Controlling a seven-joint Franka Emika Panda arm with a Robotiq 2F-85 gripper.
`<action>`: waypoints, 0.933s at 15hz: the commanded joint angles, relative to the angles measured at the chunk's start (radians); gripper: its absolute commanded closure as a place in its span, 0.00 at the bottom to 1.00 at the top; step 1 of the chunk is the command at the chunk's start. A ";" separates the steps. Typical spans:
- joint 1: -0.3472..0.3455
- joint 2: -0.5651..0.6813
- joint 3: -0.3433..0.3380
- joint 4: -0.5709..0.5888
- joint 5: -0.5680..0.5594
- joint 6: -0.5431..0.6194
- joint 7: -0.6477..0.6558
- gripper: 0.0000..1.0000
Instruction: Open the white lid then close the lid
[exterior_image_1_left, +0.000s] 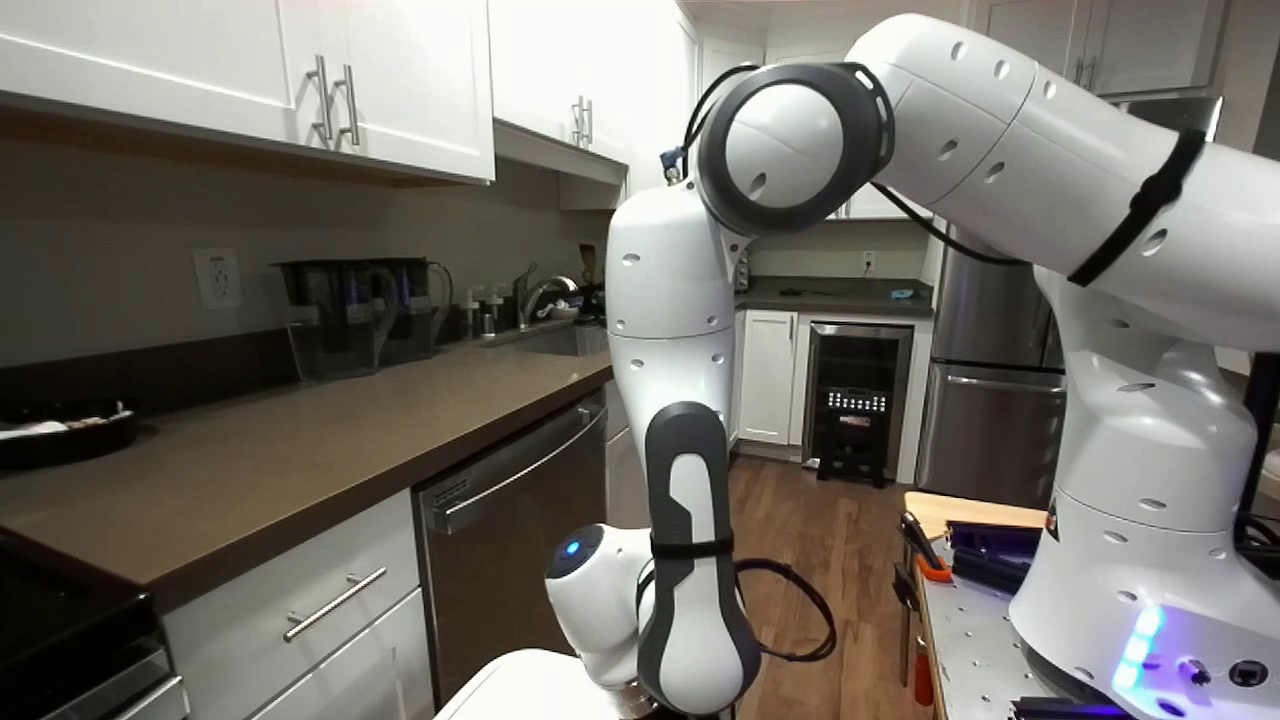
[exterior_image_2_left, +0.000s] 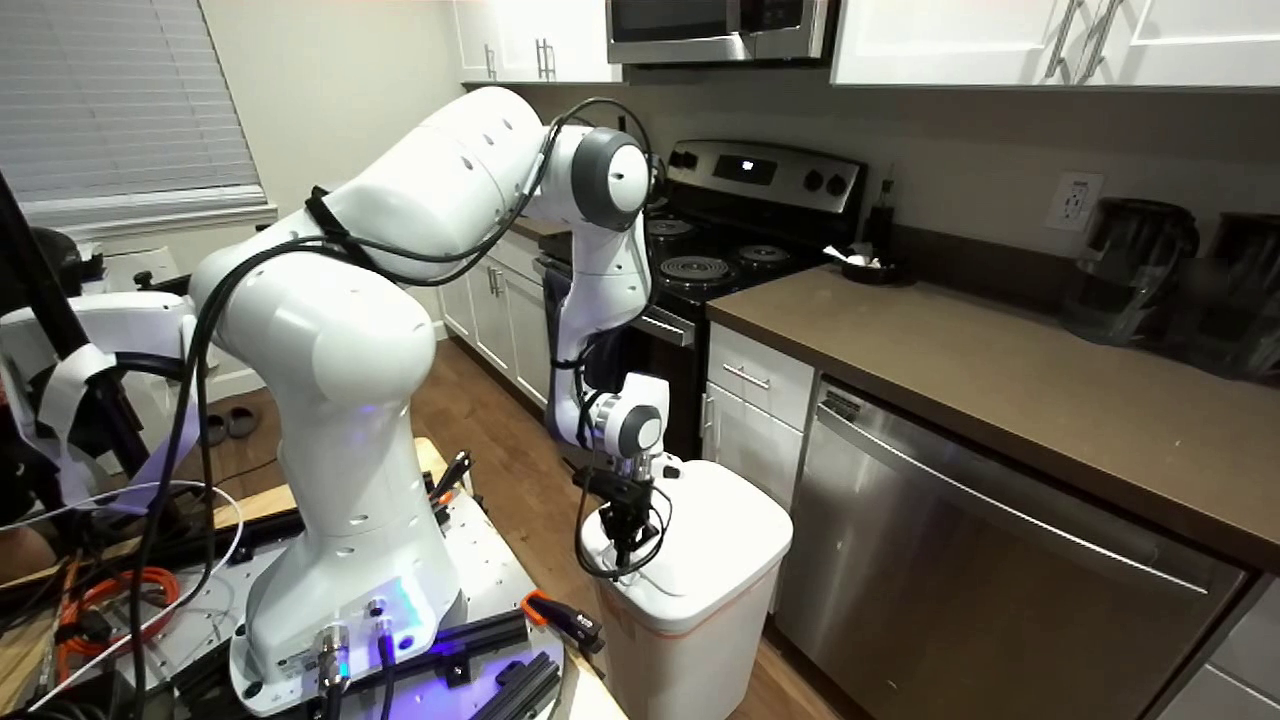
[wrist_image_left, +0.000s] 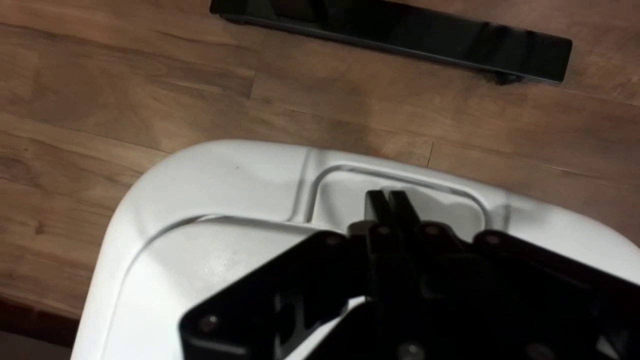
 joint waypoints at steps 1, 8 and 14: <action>-0.018 0.015 0.006 -0.007 0.026 -0.001 -0.033 0.99; -0.016 0.044 0.008 -0.020 0.021 0.074 -0.045 0.94; -0.054 -0.143 0.057 -0.056 0.021 -0.136 -0.109 0.95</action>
